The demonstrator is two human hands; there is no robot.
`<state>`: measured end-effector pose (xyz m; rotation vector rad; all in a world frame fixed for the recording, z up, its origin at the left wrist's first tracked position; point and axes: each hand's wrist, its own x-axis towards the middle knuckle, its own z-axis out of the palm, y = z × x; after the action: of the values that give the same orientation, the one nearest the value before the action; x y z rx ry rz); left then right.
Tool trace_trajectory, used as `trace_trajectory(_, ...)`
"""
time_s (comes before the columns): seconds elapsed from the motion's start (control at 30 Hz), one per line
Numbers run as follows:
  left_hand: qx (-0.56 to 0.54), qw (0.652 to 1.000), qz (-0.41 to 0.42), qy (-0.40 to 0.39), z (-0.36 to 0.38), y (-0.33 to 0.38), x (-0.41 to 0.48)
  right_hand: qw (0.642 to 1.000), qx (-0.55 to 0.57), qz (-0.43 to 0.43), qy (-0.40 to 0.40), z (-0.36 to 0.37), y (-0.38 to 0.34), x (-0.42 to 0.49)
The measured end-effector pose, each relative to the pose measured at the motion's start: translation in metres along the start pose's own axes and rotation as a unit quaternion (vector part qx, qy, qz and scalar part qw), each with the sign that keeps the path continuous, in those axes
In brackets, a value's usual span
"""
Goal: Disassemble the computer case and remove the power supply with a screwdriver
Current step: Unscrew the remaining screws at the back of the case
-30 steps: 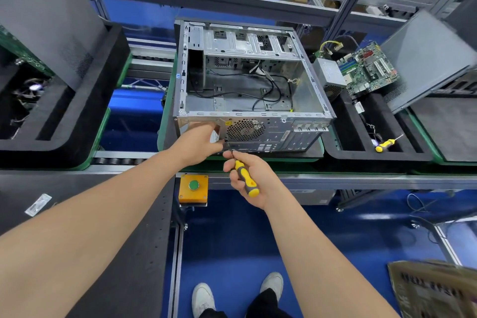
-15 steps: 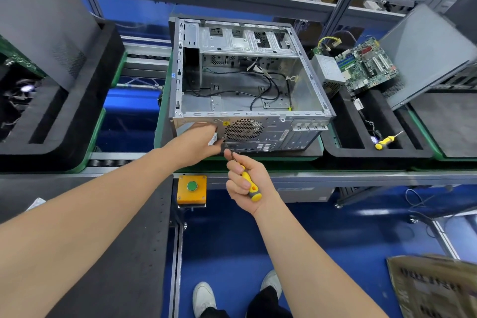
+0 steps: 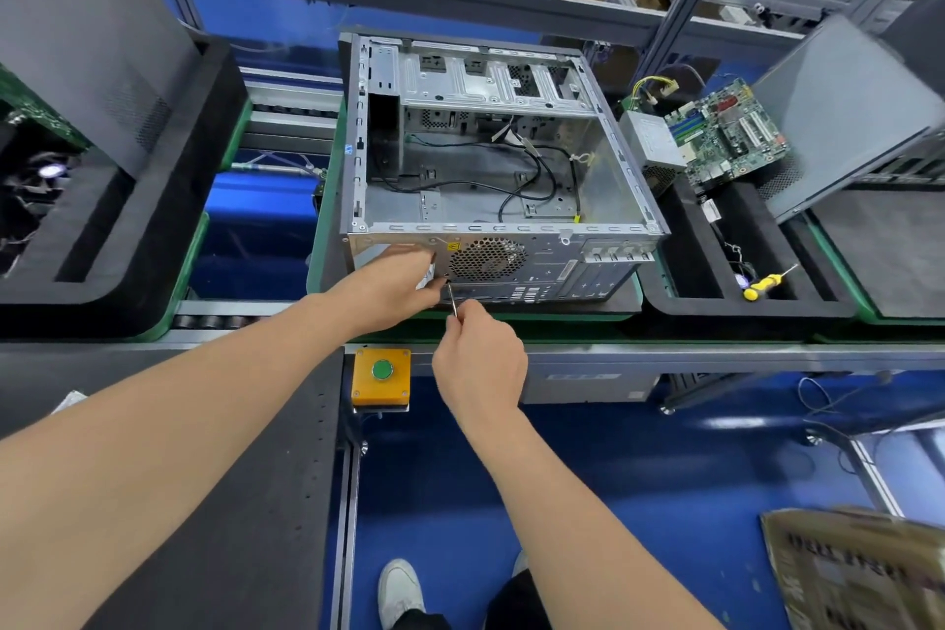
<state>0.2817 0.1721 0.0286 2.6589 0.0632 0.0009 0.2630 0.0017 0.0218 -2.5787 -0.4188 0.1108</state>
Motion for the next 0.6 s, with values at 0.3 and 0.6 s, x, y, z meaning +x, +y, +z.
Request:
trace_trajectory(0.3, -0.009, 1.000, 0.009, 0.013, 0.002, -0.003, -0.001, 0.703, 0.606, 0.255, -0.272, -0.012, 0.013, 0.021)
trace_trajectory(0.6, -0.004, 1.000, 0.009, 0.004, 0.000, -0.002, 0.000, 0.724, 0.605, 0.177, -0.280, -0.013, 0.027, 0.022)
